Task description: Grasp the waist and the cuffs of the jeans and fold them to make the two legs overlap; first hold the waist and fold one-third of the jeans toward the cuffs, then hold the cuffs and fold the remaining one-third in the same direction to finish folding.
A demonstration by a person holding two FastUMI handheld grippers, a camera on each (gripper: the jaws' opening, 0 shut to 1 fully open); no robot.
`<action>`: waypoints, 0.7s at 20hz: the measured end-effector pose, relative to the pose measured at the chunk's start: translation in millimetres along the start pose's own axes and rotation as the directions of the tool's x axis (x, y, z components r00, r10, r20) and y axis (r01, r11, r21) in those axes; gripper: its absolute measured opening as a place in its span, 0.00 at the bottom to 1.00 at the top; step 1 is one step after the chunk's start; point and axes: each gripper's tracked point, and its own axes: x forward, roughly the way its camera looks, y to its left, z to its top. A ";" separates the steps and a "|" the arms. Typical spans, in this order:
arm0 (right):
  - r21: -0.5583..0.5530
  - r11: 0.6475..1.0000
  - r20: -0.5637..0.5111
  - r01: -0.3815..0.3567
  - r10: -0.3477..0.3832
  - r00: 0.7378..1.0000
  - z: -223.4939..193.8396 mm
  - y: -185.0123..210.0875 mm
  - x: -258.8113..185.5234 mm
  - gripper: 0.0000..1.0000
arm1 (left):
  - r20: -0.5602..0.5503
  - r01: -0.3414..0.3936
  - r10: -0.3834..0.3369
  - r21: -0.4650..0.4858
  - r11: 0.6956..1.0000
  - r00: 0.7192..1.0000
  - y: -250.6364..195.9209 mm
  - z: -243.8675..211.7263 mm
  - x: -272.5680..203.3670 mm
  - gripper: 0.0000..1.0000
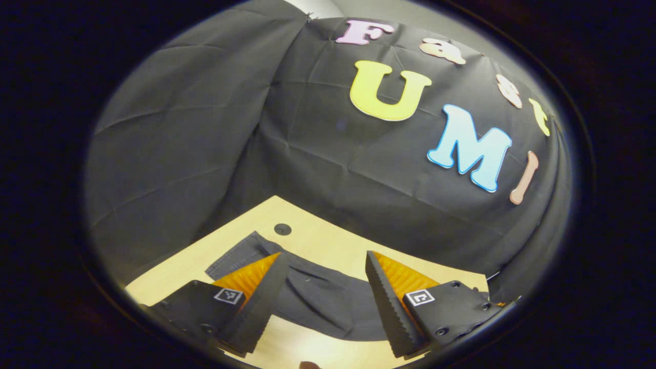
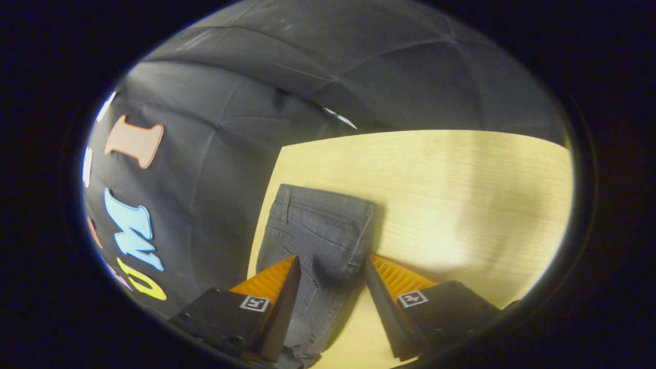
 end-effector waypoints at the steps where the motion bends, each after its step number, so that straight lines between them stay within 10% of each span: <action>1: 0.027 1.000 -0.002 -0.014 0.014 1.000 0.4 1.7 4.7 0.63 | 0.008 0.005 -0.005 0.003 1.000 1.000 -4.7 5.1 -7.7 1.00; 8: -0.009 0.999 0.005 -0.048 0.048 0.999 2.5 -0.3 -7.0 0.17 | -0.012 0.039 -0.039 -0.010 0.999 0.999 -6.2 -1.3 -12.1 0.99; 14: -0.175 0.982 0.083 -0.064 0.079 0.993 12.5 18.6 -84.9 0.12 | -0.032 0.061 -0.061 -0.014 0.998 0.998 -6.3 -4.3 -19.6 0.99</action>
